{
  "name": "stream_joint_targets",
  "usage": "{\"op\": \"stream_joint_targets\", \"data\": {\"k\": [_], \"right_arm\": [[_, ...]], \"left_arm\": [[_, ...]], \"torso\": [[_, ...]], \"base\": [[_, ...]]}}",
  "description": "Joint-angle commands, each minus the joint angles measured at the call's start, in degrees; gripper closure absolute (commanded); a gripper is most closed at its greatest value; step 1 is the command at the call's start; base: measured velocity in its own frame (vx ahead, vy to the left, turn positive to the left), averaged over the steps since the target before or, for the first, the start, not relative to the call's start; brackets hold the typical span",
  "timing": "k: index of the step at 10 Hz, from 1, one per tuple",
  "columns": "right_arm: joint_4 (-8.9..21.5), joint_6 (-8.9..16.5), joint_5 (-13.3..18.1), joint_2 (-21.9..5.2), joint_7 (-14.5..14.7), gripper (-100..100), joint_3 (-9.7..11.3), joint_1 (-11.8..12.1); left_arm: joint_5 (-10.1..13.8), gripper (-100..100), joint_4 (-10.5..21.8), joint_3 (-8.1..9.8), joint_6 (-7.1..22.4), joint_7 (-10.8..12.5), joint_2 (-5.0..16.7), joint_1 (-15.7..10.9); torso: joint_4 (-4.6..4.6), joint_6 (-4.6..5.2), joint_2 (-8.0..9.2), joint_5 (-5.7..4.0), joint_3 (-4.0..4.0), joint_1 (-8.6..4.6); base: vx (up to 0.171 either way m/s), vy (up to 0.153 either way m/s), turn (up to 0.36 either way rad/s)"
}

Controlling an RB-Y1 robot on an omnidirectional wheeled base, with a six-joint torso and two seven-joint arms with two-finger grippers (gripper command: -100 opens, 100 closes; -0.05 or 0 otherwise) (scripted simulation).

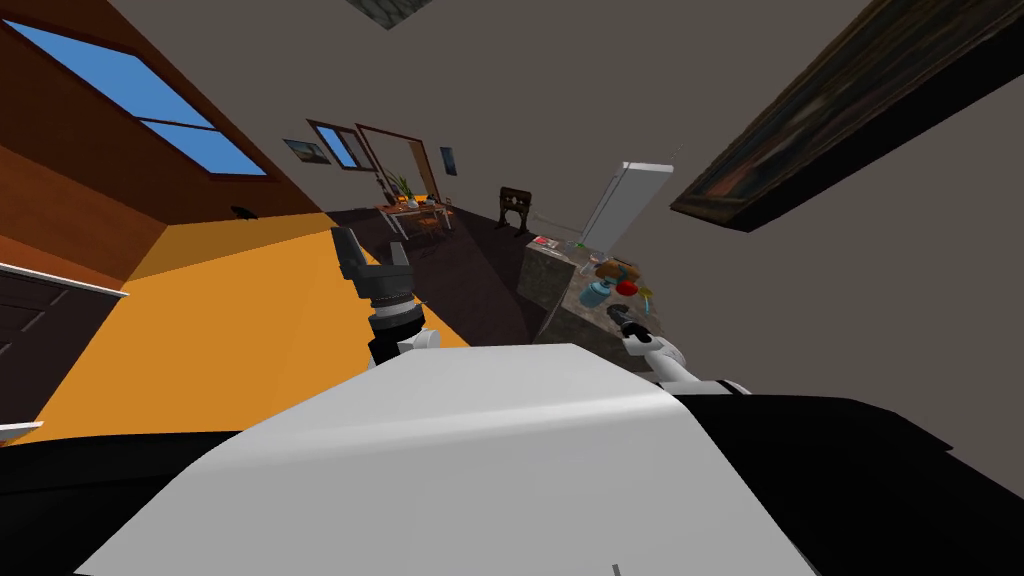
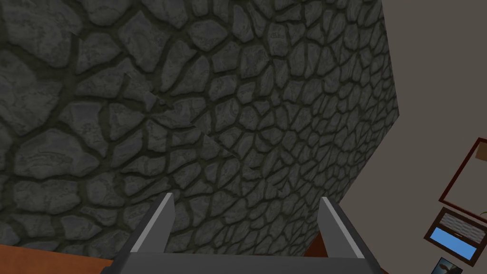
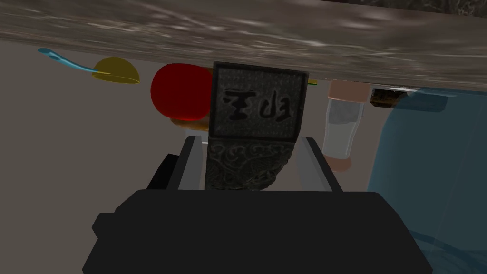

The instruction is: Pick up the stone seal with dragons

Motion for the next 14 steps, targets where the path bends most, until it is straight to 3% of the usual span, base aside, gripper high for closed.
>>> {"op": "stream_joint_targets", "data": {"k": [1, 3, 4, 6, 7, 9, 10, 12, 13, 14], "right_arm": [[-2.9, 0.3, 2.9, 0.8, -2.9, 100, -1.8, 2.9], [-4.9, 0.3, 6.0, 0.8, -3.8, 100, -1.8, 3.5], [-7.4, 0.5, 7.9, 1.5, -6.5, 100, -3.5, 6.4], [-10.4, 0.5, 11.0, 1.5, -7.3, 100, -3.5, 6.8], [-12.7, 0.6, 12.8, 2.3, -10.0, 100, -5.2, 9.8], [-15.2, 0.6, 16.0, 2.3, -10.9, 100, -5.2, 10.0], [-17.4, 0.8, 17.8, 3.1, -13.6, 100, -6.9, 12.8], [-20.1, 0.8, 21.0, 3.1, -14.4, 100, -6.9, 13.3], [-22.2, 1.0, 22.8, 3.8, -17.2, 100, -8.6, 16.1], [-24.3, 1.0, 24.6, 3.8, -18.0, 100, -8.6, 16.6]], "left_arm": [[0.0, 0, 0.0, 0.0, 0.0, 0.0, 0.0, 0.0], [0.0, 0, 0.0, 0.0, 0.0, 0.0, 0.0, 0.0], [0.0, 0, 0.0, 0.0, 0.0, 0.0, 0.0, 0.0], [0.0, 0, 0.0, 0.0, 0.0, 0.0, 0.0, 0.0], [0.0, 0, 0.0, 0.0, 0.0, 0.0, 0.0, 0.0], [0.0, 0, 0.0, 0.0, 0.0, 0.0, 0.0, 0.0], [0.0, 0, 0.0, 0.0, 0.0, 0.0, 0.0, 0.0], [0.0, 0, 0.0, 0.0, 0.0, 0.0, 0.0, 0.0], [0.0, 0, 0.0, 0.0, 0.0, 0.0, 0.0, 0.0], [0.0, 0, 0.0, 0.0, 0.0, 0.0, 0.0, 0.0]], "torso": [[0.0, 0.0, 0.0, 0.0, 0.0, 0.0], [-0.11, 0.23, -0.11, -0.12, -0.1, -0.14], [-0.09, 0.1, -0.03, -0.12, -0.06, -0.15], [-0.1, 0.2, -0.08, -0.13, -0.08, -0.22], [-0.07, 0.07, -0.02, -0.11, -0.05, -0.16], [-0.08, 0.19, -0.09, -0.1, -0.08, -0.16], [-0.05, 0.05, -0.01, -0.08, -0.04, -0.14], [-0.07, 0.22, -0.05, -0.07, -0.06, -0.13], [-0.04, 0.08, -0.01, -0.06, -0.03, -0.15], [-0.06, 0.28, -0.05, -0.05, -0.05, -0.19]], "base": [[0.106, -0.024, -0.212], [0.094, 0.005, -0.093], [0.1, -0.012, -0.215], [0.08, 0.005, -0.095], [0.111, -0.005, -0.239], [0.083, 0.013, -0.089], [0.098, 0.006, -0.22], [0.088, 0.008, -0.094], [0.104, -0.012, -0.144], [0.122, 0.003, -0.208]]}}
